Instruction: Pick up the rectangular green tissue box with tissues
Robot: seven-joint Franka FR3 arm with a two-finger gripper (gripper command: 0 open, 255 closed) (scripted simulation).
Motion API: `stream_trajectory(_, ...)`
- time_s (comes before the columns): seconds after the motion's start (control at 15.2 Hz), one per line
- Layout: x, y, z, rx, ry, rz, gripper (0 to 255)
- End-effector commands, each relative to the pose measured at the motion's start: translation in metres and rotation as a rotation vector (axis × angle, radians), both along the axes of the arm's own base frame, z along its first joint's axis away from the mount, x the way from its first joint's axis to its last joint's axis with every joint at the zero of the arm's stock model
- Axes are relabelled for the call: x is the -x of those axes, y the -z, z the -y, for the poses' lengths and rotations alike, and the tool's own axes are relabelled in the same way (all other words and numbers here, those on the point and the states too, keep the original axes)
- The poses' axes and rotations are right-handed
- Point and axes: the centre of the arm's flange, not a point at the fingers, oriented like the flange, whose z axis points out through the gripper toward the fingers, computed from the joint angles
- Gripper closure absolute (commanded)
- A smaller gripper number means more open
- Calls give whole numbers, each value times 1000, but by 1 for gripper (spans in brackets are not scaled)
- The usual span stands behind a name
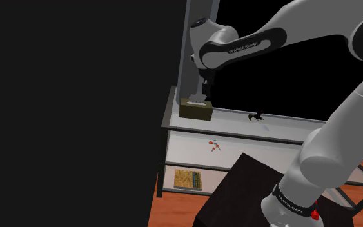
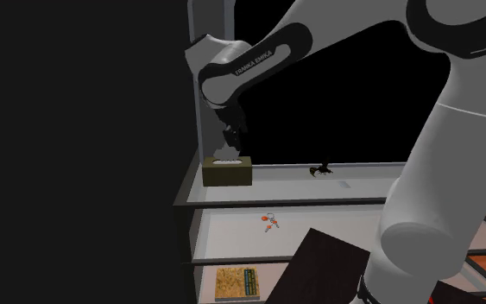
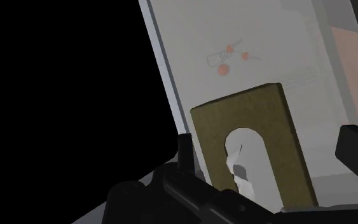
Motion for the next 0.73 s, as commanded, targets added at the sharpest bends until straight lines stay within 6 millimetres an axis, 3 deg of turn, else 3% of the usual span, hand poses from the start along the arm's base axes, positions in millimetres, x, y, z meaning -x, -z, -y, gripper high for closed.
stream_trajectory(0.0, -22, 11, 2, 40, -41, -10, 0)
stream_trajectory(0.13, -40, 21, 5, 72, -74, -18, 0)
stream_trajectory(0.66, -40, 61, 5, 72, -74, -18, 0)
